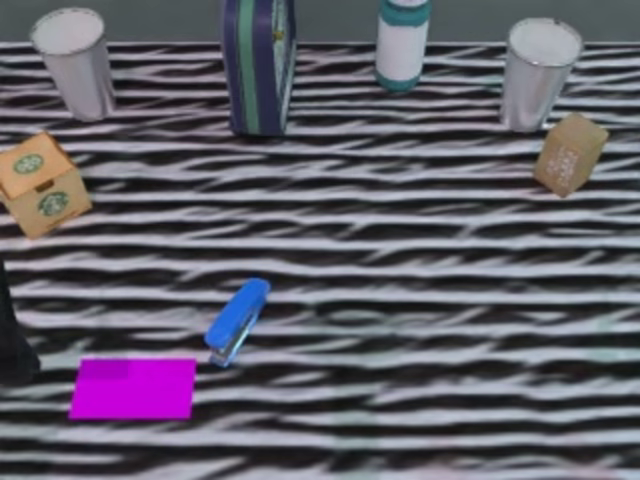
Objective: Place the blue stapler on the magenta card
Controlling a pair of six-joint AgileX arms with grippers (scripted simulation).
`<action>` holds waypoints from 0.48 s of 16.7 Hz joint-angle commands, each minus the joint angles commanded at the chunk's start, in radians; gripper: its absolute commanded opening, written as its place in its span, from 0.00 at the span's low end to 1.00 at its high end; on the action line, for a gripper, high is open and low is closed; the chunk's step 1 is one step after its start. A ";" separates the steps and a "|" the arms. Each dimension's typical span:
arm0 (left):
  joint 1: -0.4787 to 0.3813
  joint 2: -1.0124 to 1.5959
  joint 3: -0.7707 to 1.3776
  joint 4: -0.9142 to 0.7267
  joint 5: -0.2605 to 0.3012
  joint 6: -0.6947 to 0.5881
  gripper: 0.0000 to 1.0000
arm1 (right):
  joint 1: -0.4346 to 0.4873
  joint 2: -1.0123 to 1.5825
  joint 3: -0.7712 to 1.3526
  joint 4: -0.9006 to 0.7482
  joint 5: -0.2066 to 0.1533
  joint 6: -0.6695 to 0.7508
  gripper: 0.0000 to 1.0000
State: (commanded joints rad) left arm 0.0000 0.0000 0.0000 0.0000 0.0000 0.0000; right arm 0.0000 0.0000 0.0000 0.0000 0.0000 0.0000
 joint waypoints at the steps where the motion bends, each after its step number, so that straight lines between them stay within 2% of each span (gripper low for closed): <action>1: 0.000 0.000 0.000 0.000 0.000 0.000 1.00 | 0.000 0.000 0.000 0.000 0.000 0.000 1.00; 4: -0.013 0.031 0.030 -0.022 0.002 -0.002 1.00 | 0.000 0.000 0.000 0.000 0.000 0.000 1.00; 8: -0.075 0.219 0.207 -0.148 0.005 -0.013 1.00 | 0.000 0.000 0.000 0.000 0.000 0.000 1.00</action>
State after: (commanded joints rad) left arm -0.0746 0.2191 0.2068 -0.1482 0.0048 -0.0131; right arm 0.0000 0.0000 0.0000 0.0000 0.0000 0.0000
